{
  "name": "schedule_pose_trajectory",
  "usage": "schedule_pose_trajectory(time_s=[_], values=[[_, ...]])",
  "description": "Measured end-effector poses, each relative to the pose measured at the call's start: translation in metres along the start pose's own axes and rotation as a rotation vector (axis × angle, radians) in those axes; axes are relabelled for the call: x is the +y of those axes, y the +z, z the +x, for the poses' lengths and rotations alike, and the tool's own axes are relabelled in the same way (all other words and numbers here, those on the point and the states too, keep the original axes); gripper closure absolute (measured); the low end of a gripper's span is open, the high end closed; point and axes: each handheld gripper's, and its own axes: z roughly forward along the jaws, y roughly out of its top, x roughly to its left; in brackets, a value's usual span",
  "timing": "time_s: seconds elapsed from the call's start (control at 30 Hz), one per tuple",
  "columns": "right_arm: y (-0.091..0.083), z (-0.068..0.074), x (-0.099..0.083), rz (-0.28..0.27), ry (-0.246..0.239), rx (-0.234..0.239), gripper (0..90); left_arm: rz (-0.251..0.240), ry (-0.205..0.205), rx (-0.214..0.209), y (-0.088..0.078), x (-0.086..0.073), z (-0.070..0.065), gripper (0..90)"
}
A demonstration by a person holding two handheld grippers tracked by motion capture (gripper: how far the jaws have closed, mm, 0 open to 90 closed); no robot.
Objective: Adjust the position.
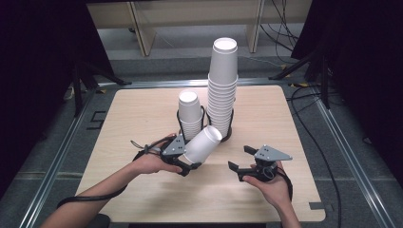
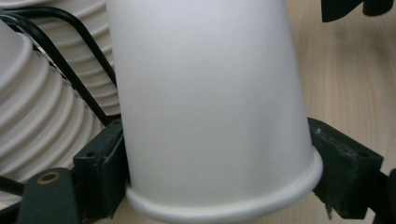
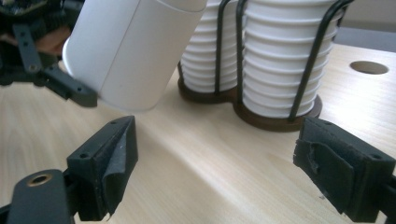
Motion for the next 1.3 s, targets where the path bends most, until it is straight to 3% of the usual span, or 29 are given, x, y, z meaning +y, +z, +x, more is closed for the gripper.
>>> schedule_pose_trajectory(time_s=[0.07, 0.23, 0.3, 0.37, 0.43, 0.5, 0.53, 0.57, 0.6, 0.63, 0.7, 0.73, 0.77, 0.8, 1.0, 1.1, 1.2, 1.23, 1.27, 1.3], values=[[-0.001, -0.003, 0.001, 0.023, -0.035, 0.000, 13.7, 0.011, 0.013, -0.009, -0.001, 0.001, 0.001, 16.7], [-0.002, -0.004, 0.004, 0.060, -0.034, 0.015, 13.7, 0.034, 0.025, -0.030, -0.003, 0.004, 0.003, 16.8], [-0.002, -0.005, 0.006, 0.066, -0.069, 0.016, 13.8, 0.052, 0.033, -0.039, -0.003, 0.005, 0.004, 16.8], [-0.003, -0.005, 0.007, 0.081, -0.063, 0.029, 13.8, 0.068, 0.039, -0.040, -0.003, 0.005, 0.004, 16.8], [-0.003, -0.006, 0.008, 0.087, -0.093, 0.029, 13.8, 0.087, 0.056, -0.049, -0.003, 0.005, 0.005, 16.9], [-0.003, -0.006, 0.008, 0.112, -0.111, 0.043, 13.8, 0.099, 0.063, -0.055, -0.003, 0.005, 0.003, 16.9], [-0.003, -0.005, 0.009, 0.121, -0.116, 0.049, 13.8, 0.125, 0.086, -0.066, -0.003, 0.005, 0.004, 16.9], [-0.003, -0.004, 0.009, 0.144, -0.112, 0.057, 13.8, 0.120, 0.077, -0.061, -0.003, 0.005, 0.003, 16.9], [-0.002, -0.005, 0.009, 0.151, -0.138, 0.064, 13.8, 0.148, 0.105, -0.063, -0.004, 0.005, 0.004, 16.9], [-0.001, -0.005, 0.010, 0.164, -0.174, 0.078, 13.8, 0.154, 0.103, -0.073, -0.004, 0.005, 0.004, 16.9], [-0.001, -0.002, 0.011, 0.198, -0.169, 0.108, 13.9, 0.171, 0.116, -0.074, -0.003, 0.005, 0.004, 16.9], [0.000, -0.003, 0.012, 0.200, -0.199, 0.119, 14.0, 0.182, 0.121, -0.078, -0.003, 0.004, 0.004, 16.9], [0.000, -0.001, 0.013, 0.224, -0.197, 0.133, 14.1, 0.189, 0.125, -0.082, -0.003, 0.004, 0.003, 16.9], [0.003, -0.003, 0.015, 0.223, -0.255, 0.151, 14.1, 0.201, 0.128, -0.090, -0.003, 0.004, 0.003, 16.9], [0.007, 0.003, 0.031, 0.291, -0.338, 0.216, 14.4, 0.254, 0.166, -0.118, -0.004, 0.003, 0.000, 16.9], [0.011, 0.006, 0.041, 0.301, -0.399, 0.231, 14.5, 0.275, 0.170, -0.116, -0.003, 0.004, 0.000, 16.9], [0.013, 0.013, 0.050, 0.311, -0.410, 0.252, 14.3, 0.301, 0.185, -0.129, -0.003, 0.005, -0.001, 16.9], [0.015, 0.013, 0.054, 0.301, -0.441, 0.263, 14.3, 0.301, 0.181, -0.132, -0.003, 0.005, -0.001, 16.8], [0.015, 0.016, 0.056, 0.307, -0.429, 0.275, 14.2, 0.308, 0.189, -0.137, -0.003, 0.005, -0.001, 16.8], [0.017, 0.016, 0.059, 0.299, -0.455, 0.281, 14.2, 0.312, 0.191, -0.138, -0.003, 0.005, -0.002, 16.8]])
